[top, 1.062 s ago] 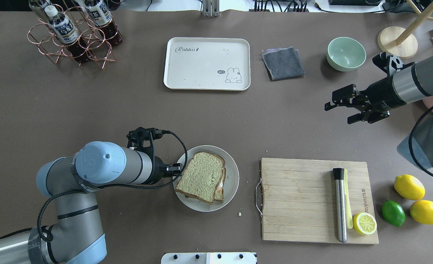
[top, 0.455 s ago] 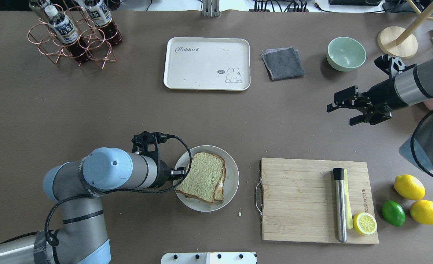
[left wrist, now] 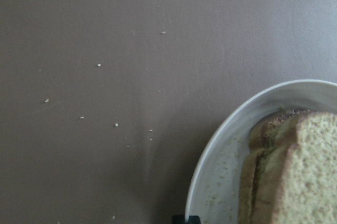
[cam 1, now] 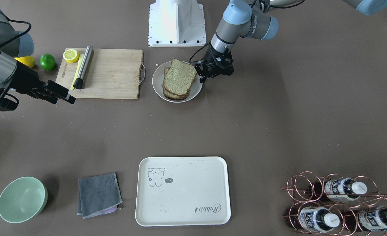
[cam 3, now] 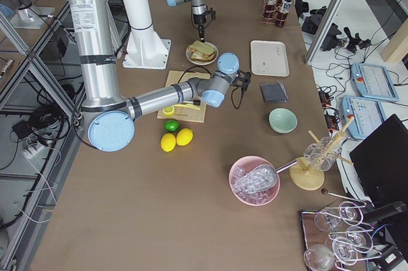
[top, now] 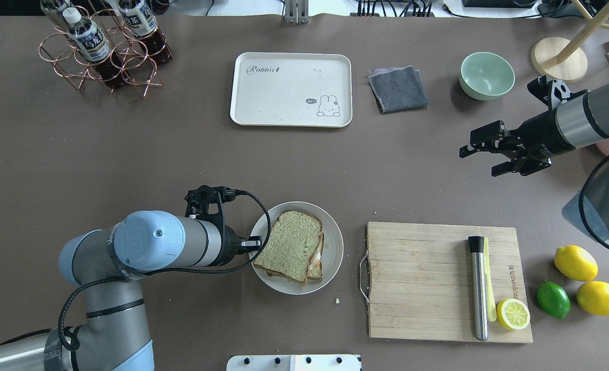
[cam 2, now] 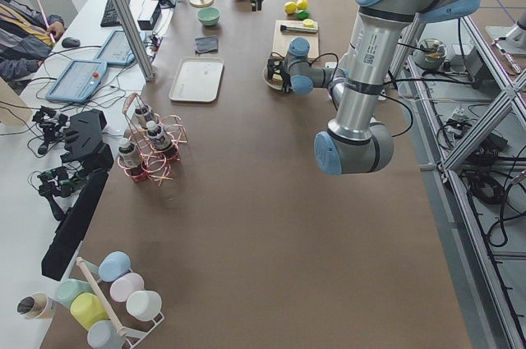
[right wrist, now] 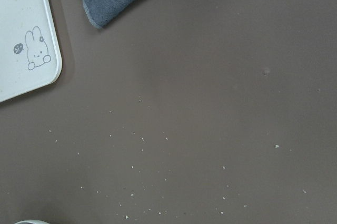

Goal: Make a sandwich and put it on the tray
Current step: 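Carry the plate with the left gripper onto the white Rabbit tray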

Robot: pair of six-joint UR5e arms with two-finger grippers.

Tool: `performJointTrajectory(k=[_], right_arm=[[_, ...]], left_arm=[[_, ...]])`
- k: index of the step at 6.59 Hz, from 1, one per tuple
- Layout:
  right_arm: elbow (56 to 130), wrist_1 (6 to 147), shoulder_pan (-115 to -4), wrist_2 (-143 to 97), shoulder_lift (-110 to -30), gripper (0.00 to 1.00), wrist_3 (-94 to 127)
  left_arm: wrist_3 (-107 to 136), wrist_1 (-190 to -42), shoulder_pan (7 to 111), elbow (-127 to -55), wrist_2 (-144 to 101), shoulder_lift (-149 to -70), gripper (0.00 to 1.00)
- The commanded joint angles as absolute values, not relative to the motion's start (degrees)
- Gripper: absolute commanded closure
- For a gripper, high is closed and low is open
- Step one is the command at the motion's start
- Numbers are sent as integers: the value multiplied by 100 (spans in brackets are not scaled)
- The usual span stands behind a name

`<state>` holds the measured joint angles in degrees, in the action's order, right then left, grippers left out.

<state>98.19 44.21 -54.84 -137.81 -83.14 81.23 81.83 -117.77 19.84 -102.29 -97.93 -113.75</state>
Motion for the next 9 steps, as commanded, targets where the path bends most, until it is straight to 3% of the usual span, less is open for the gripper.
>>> performJointTrajectory(k=[1,3,5,7,9], right_arm=[[9844,4412,-5484,-13781,-8323,0,8156],[10167,4403,-5476,-13772,-8768,0,8156],[10292,4403,-5467,-13772,-8973,0,8165],[10292,4395,-5467,-13720,-9087,0,8165],[10222,4403,-5467,-13658,-9210,0,8174]], left_arm=[[8157,-11786,2291,-10257,-9809,-11408,100],[7642,-11760,3221,-9856,-10342,-11740,100],[7140,-11838,4056,-8052,-10886,-13114,100],[6935,-13019,4464,-5559,-11092,-14320,100],[6926,-13567,4649,-4127,-11083,-14923,100]])
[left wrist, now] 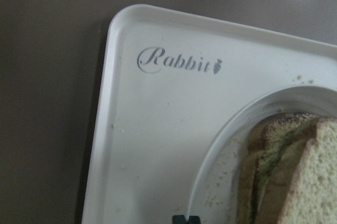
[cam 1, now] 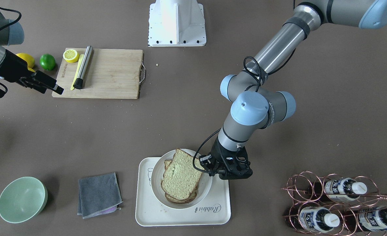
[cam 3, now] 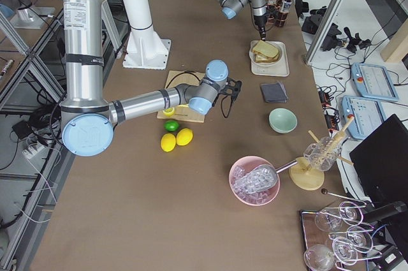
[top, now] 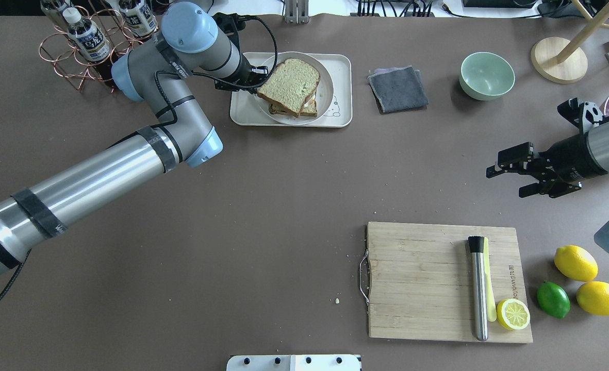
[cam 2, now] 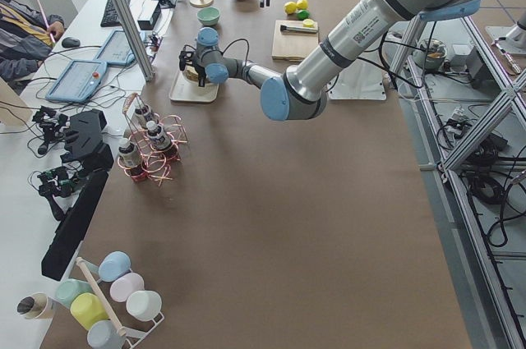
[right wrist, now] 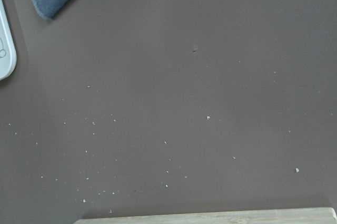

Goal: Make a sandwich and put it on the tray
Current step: 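Carry the plate with the left gripper onto the white Rabbit tray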

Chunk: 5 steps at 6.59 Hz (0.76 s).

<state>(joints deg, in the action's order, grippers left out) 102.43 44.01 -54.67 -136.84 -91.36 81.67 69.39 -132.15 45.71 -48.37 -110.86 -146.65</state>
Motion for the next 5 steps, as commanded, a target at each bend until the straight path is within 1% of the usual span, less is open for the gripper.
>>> performJointTrajectory(k=[1,2,3,4,5], right_arm=[[10222,4395,-5467,-13650,-9289,0,8174],[10274,4386,-5467,-13658,-9403,0,8200],[10257,4386,-5484,-13658,-9430,0,8174],[10231,4394,-5510,-13658,-9405,0,8174],[10213,4412,-5746,-13667,-9413,0,8087]], left_arm=[[6926,-13657,4641,-4061,-11074,-14924,31],[6917,-13658,4641,-4069,-11100,-14924,18],[6656,-13632,4736,-4252,-11309,-14915,4],[6314,-13205,4929,-5098,-11494,-14567,3],[5562,-11739,5061,-6385,-11505,-14076,3]])
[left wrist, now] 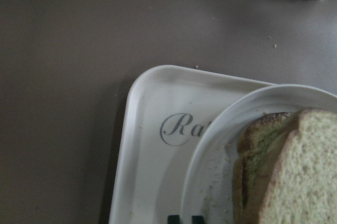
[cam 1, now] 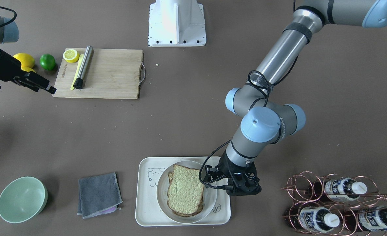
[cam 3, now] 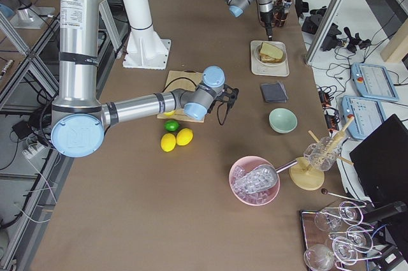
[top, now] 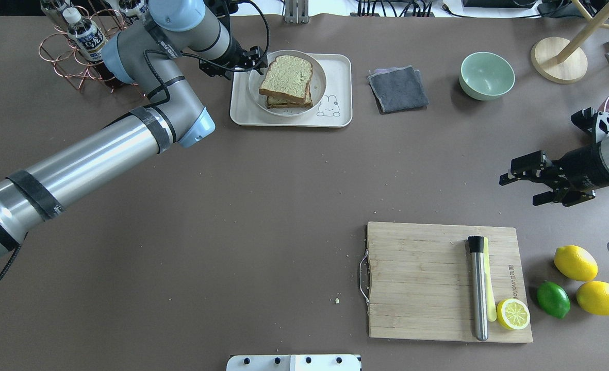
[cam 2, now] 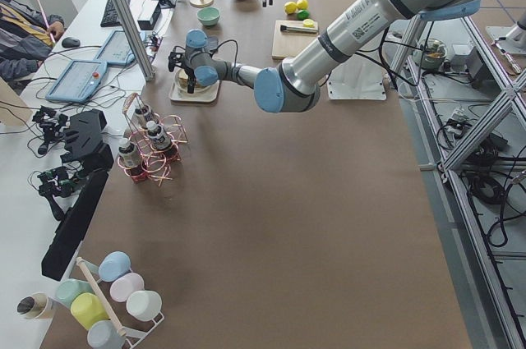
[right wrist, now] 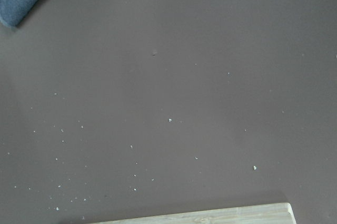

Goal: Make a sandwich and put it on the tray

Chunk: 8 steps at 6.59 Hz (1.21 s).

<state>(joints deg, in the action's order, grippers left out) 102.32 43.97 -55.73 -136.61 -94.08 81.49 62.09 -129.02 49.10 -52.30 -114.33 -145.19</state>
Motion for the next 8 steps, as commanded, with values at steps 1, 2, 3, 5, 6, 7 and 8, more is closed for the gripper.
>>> performJointTrajectory(k=[1,2,3,5,6,7,8], right_arm=[[10048,4464,-6113,-13745,-9439,0,7433],[9767,4465,-6570,-13868,-9605,0,6531],[9478,4491,-7140,-14000,-9928,0,5373],[8870,5608,-8195,-14080,-9897,0,2921],[8868,6538,-8679,-14010,-9836,0,1622],[8912,7418,-9136,-13958,-9678,0,651],[8947,7940,-9410,-13783,-9581,0,41]], left_arm=[[4989,-10863,5202,-7599,-11540,-13358,3],[4688,-10541,5438,-8438,-11871,-12707,3],[4067,-10103,5667,-9360,-12083,-12135,3],[3126,-7853,5878,-11443,-12067,-11585,3],[2363,-7283,6167,-11905,-12076,-11323,3],[1659,-7260,6579,-11953,-12094,-11007,3],[808,-7225,7122,-11936,-12276,-10673,3]])
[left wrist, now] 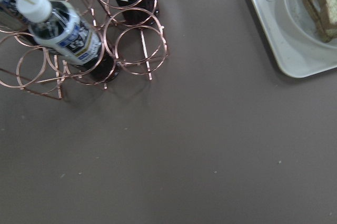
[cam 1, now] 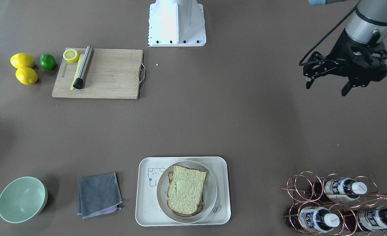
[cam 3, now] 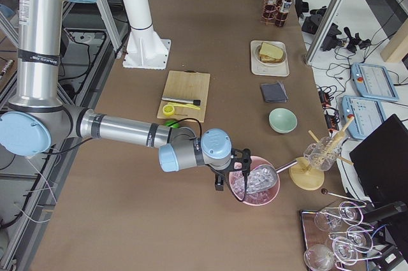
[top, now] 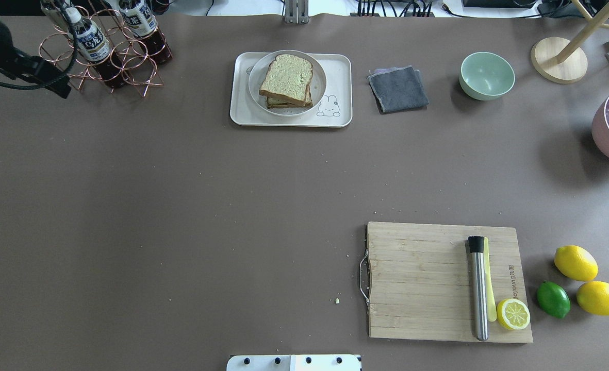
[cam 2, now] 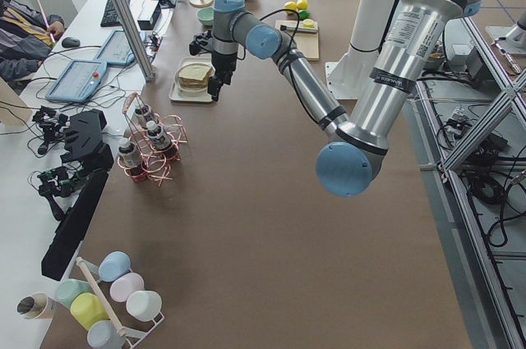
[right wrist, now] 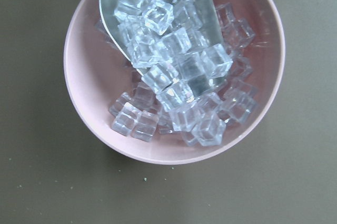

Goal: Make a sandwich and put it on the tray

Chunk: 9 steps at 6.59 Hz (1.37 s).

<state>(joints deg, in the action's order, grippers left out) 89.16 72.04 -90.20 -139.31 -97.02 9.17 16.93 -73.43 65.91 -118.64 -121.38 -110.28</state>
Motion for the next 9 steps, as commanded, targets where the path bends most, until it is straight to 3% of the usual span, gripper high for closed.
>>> performJointTrajectory(k=[1,3,7,9], right_arm=[[8965,8250,-9491,-13746,-9389,0,-52],[9123,8795,-9396,-13642,-9056,0,-53],[9123,9316,-9212,-13579,-8473,0,-44],[9167,9316,-9018,-13579,-8455,0,-53]], left_arm=[[165,-7225,7580,-11849,-12731,-10305,3],[-911,-7242,8285,-11743,-13025,-9539,3],[-2171,-7268,9096,-10462,-13632,-9369,3],[-2162,-7242,9228,-10371,-13797,-9352,3]])
